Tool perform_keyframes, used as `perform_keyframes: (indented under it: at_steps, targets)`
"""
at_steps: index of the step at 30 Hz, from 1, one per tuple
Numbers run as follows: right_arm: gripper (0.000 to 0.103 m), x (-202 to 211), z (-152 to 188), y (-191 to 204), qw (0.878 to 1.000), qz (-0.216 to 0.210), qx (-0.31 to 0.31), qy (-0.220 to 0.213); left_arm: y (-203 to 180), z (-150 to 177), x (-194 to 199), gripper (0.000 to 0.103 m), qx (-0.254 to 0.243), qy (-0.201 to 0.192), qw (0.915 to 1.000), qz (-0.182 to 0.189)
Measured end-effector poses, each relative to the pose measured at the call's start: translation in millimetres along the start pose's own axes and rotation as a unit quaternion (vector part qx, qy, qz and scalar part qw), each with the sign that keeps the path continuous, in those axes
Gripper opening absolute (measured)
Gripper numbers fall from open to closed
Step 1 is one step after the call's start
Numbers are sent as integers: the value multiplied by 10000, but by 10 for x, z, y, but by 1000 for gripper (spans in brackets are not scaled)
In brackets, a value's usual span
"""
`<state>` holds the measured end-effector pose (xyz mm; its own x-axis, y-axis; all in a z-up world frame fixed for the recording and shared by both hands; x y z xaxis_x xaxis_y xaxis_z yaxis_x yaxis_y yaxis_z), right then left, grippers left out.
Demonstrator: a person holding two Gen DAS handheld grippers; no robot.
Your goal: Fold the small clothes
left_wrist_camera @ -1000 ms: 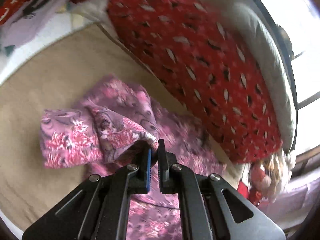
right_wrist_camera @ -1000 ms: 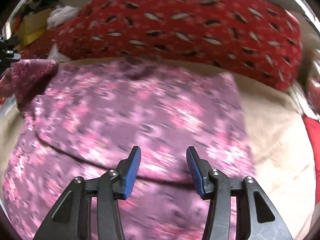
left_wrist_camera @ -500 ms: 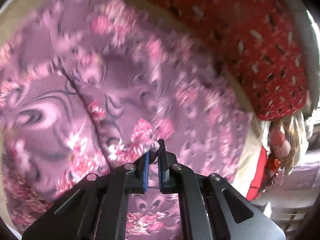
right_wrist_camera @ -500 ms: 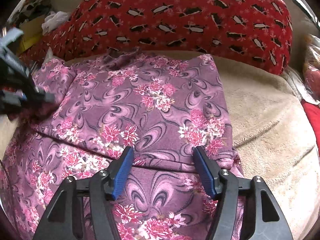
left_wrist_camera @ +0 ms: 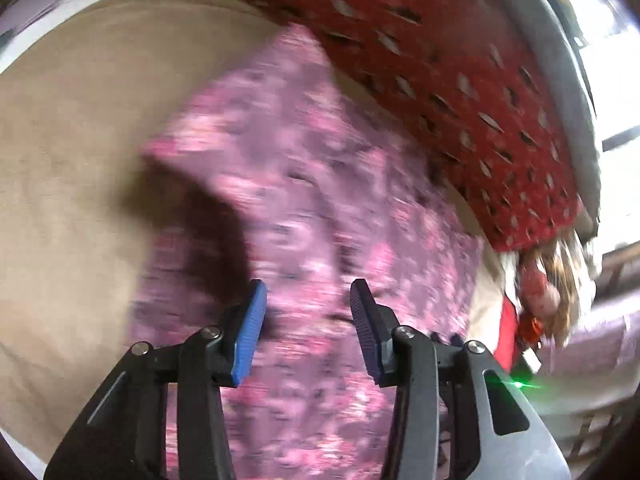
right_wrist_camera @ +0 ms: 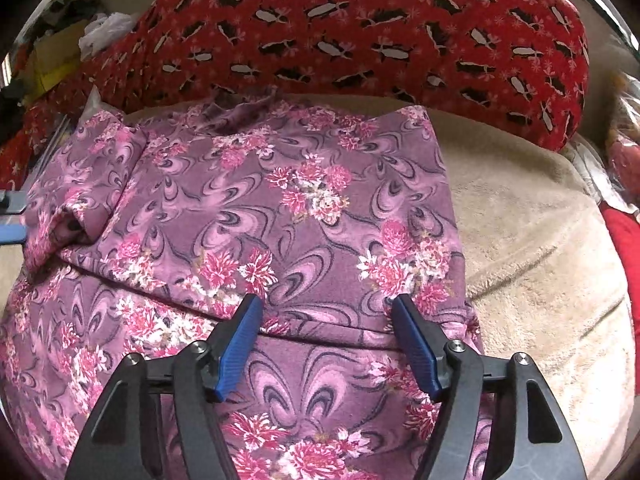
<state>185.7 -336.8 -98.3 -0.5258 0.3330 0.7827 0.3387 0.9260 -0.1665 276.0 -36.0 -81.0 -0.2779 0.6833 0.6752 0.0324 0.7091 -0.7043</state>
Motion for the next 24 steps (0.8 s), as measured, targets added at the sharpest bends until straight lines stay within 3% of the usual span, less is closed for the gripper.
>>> perform_keyframes:
  at_steps: [3, 6, 11, 15, 18, 22, 23, 24]
  targets:
    - [69, 41, -59, 53, 9999, 99, 24, 24, 301, -31, 20, 42, 359, -9, 9993, -57]
    - [69, 178, -208, 271, 9997, -233, 13, -81, 505, -15, -40, 41, 650, 79, 9978, 65]
    - [69, 531, -513, 1089, 9914, -1017, 681, -471, 608, -9, -46, 41, 883, 94, 9950, 454]
    - [69, 699, -525, 1753, 9781, -1317, 1440, -721, 641, -77, 69, 42, 987, 17, 9927, 699]
    - [71, 706, -423, 2094, 9684, -1271, 1965, -864, 673, -149, 138, 42, 951, -44, 9929, 708]
    - [74, 560, -339, 2385, 9581, -779, 2573, -988, 706, -191, 147, 42, 1023, -33, 9921, 729]
    - [73, 531, -338, 2413, 9572, -728, 2621, -991, 708, -192, 144, 42, 1024, -31, 9920, 732]
    - [63, 514, -337, 2417, 9572, -802, 2603, -975, 711, -186, 142, 42, 1016, -34, 9922, 726]
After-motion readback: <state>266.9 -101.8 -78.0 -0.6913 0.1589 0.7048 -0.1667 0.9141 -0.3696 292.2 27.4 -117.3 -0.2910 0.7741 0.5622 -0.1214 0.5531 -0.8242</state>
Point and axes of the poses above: each gripper's, at about its wrist camera, not at the fingertips, and x roughly against the way its jaws point, y to its left, z to its underside, the point moved 7 cm from there along -x, roughly the way its jaws point, and after that the axes turned 12 degrees about z, right-handed, at the moved point
